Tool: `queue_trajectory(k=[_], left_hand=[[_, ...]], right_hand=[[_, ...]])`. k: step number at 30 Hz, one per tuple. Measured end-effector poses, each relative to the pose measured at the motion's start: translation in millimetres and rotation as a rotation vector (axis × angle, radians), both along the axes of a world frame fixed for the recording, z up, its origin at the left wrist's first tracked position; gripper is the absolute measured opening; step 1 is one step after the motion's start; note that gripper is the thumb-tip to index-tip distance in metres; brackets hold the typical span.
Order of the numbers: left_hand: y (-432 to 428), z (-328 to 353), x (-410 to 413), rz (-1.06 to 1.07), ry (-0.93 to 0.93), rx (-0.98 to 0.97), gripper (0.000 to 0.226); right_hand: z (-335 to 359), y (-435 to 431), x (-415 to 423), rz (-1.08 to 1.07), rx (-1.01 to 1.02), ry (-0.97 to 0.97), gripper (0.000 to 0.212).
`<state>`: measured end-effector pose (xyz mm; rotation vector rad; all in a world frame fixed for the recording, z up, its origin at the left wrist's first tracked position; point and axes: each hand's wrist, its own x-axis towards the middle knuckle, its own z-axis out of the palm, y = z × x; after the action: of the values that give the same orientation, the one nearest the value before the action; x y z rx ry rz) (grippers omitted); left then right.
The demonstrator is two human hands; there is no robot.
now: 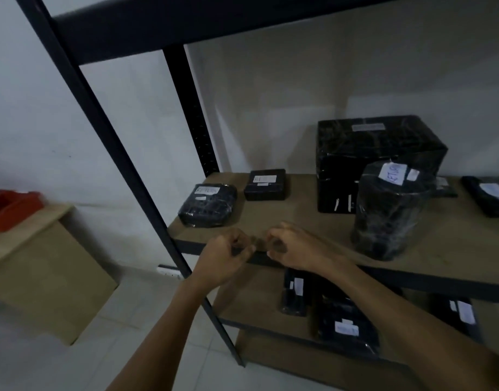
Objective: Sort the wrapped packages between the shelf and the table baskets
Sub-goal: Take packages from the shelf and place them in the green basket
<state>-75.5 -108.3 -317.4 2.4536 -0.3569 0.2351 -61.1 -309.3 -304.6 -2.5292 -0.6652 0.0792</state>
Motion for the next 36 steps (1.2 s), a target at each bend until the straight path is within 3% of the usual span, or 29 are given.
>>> queue_trajectory(k=[4, 9, 17, 24, 28, 31, 36], left_hand=[[10.8, -10.8, 31.5, -0.106, -0.031, 0.086, 0.011], [13.7, -32.0, 55.2, -0.192, -0.185, 0.157, 0.019], [42.4, -58.2, 74.7, -0.239, -0.449, 0.225, 0.040], [46.2, -64.5, 73.5, -0.267, -0.486, 0.296, 0.053], [43.0, -66.1, 72.2, -0.246, -0.522, 0.279, 0.053], [41.6, -66.6, 71.7, -0.225, -0.543, 0.275, 0.052], [39.4, -68.4, 71.3, -0.206, -0.592, 0.267, 0.052]], right_hand=[[-14.3, 12.8, 21.7, -0.083, -0.088, -0.041, 0.030], [-33.6, 28.9, 40.9, -0.260, -0.172, -0.227, 0.029], [-45.9, 58.9, 82.8, -0.363, -0.146, -0.217, 0.014], [-40.2, 66.1, 111.3, -0.750, -0.012, -0.385, 0.055], [-47.0, 63.0, 129.6, -0.627, -0.225, -0.271, 0.073], [-49.3, 62.7, 132.7, -0.603, -0.199, -0.186, 0.073], [-49.0, 61.5, 114.8, -0.682, -0.062, -0.496, 0.055]])
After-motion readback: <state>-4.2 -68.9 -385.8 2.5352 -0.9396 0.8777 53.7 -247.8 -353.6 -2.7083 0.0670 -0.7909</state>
